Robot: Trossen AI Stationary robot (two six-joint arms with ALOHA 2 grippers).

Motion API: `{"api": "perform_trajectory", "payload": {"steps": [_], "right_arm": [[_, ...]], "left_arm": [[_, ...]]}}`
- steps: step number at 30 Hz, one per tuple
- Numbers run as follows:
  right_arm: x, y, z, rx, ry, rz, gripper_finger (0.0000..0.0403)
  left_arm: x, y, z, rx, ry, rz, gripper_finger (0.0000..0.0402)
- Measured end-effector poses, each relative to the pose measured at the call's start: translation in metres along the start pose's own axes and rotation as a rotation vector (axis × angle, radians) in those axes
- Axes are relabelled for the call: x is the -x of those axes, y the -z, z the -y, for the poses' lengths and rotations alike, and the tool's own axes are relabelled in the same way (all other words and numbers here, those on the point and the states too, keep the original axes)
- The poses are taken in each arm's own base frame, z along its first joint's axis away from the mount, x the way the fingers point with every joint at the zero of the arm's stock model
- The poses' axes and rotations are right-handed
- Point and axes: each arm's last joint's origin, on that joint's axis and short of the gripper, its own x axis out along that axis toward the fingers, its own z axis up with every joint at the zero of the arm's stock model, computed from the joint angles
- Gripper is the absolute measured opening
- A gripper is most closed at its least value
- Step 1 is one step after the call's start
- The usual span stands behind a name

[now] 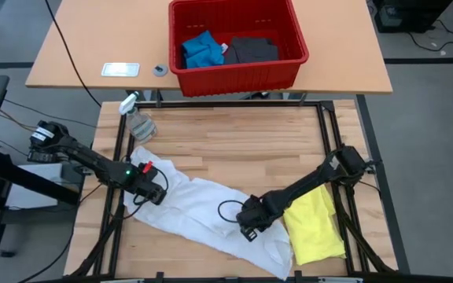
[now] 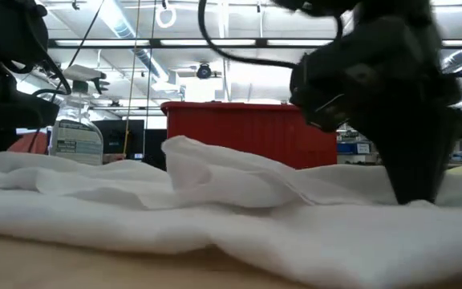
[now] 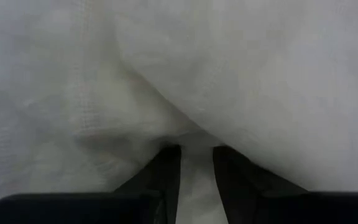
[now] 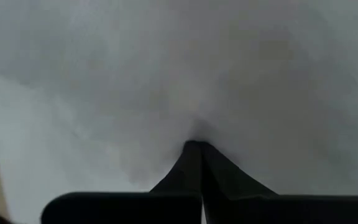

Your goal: Fold Laundry from Bin

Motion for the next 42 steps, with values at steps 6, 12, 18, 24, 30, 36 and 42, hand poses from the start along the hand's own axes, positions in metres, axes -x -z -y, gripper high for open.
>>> {"api": "perform_trajectory", "payload": {"steps": [6, 12, 18, 24, 30, 36, 42], "right_arm": [[0.022, -0.061, 0.032, 0.063, 0.094, 0.170, 0.0000], [0.043, -0.130, 0.080, 0.065, 0.104, 0.182, 0.0000], [0.056, -0.169, 0.137, 0.095, 0.191, 0.109, 0.0000], [0.089, -0.175, 0.174, 0.215, 0.220, 0.066, 0.0000], [0.136, -0.162, 0.194, 0.353, 0.117, 0.097, 0.0000], [0.152, -0.144, 0.227, 0.338, 0.080, 0.106, 0.0000], [0.141, -0.115, 0.246, 0.287, -0.014, 0.106, 0.0001]], "left_arm": [[0.000, 0.000, 0.000, 0.022, -0.001, 0.008, 0.0103], [0.000, -0.001, 0.000, 0.106, 0.002, 0.032, 0.0103], [-0.001, -0.001, 0.001, 0.246, 0.016, 0.037, 0.0103], [-0.001, -0.001, 0.002, 0.392, 0.026, 0.023, 0.0103], [-0.001, -0.001, 0.002, 0.504, 0.026, 0.021, 0.0103], [-0.001, -0.002, 0.004, 0.596, 0.053, 0.049, 0.0103], [0.003, -0.006, 0.013, 0.595, 0.151, 0.100, 0.0103]]}}
